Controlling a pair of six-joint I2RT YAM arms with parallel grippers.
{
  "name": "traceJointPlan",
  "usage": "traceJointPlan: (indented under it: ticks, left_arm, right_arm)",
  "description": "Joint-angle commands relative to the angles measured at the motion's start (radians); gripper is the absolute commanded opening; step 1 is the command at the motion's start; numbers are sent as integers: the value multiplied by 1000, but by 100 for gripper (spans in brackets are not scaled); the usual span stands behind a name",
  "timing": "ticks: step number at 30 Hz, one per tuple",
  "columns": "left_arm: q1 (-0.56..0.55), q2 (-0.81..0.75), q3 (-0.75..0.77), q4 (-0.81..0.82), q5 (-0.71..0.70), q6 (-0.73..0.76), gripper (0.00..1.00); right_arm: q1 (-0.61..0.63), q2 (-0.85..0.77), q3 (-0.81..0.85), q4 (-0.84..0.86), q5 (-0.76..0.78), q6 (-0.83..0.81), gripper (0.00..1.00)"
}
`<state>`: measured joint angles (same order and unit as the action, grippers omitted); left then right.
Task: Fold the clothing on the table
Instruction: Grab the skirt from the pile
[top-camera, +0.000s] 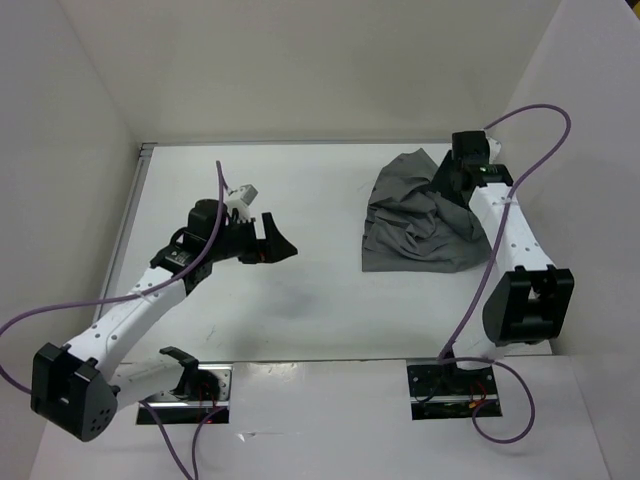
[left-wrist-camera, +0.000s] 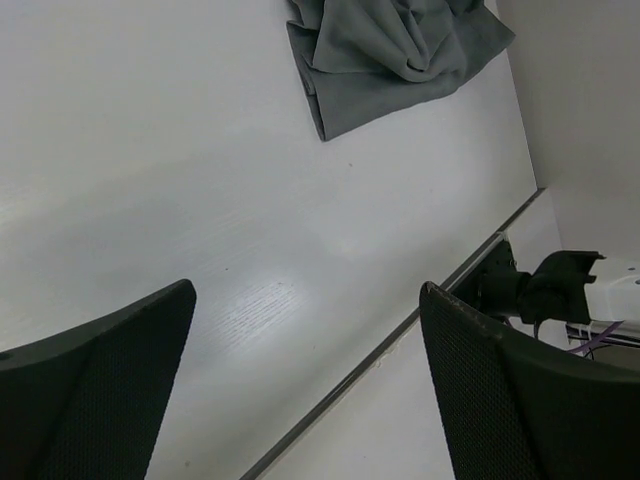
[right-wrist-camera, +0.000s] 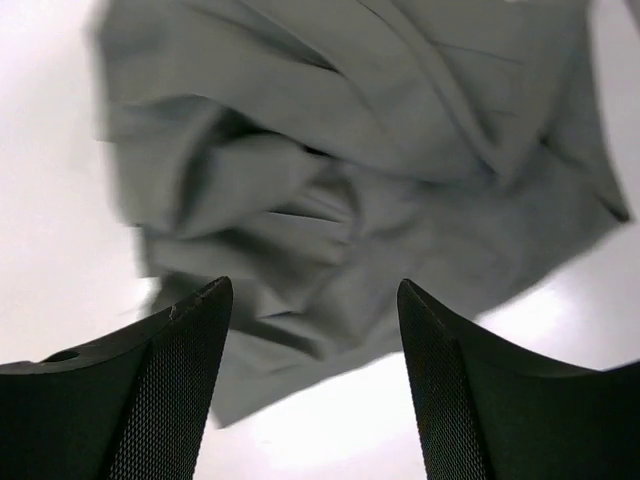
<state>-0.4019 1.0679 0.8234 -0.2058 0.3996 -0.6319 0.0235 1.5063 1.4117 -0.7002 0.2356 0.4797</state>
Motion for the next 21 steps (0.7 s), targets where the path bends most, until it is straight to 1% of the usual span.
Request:
traceJointPlan:
  ticks: [1, 6, 12, 13, 15, 18, 21]
  left_arm:
    - [-3, 47, 16, 26, -18, 8, 99]
    - [-3, 89, 51, 0, -18, 17, 99]
    - [-3, 89, 51, -9, -28, 26, 99]
    - [-3, 89, 51, -9, -28, 26, 99]
    - [-3, 99, 60, -20, -28, 26, 99]
    - [-3, 125, 71, -20, -28, 35, 99]
    - [-3, 151, 89, -29, -28, 44, 99]
  right_arm:
    - [-4, 58, 3, -127, 182, -70, 72]
    - [9, 172, 42, -136, 371, -70, 72]
    - [9, 302, 64, -137, 510, -47, 71]
    - [9, 317, 64, -137, 556, -38, 71]
    - [9, 364, 64, -127, 567, -38, 71]
    - [9, 432, 107, -116, 610, -38, 71]
    - [-31, 491, 133, -107, 633, -52, 71]
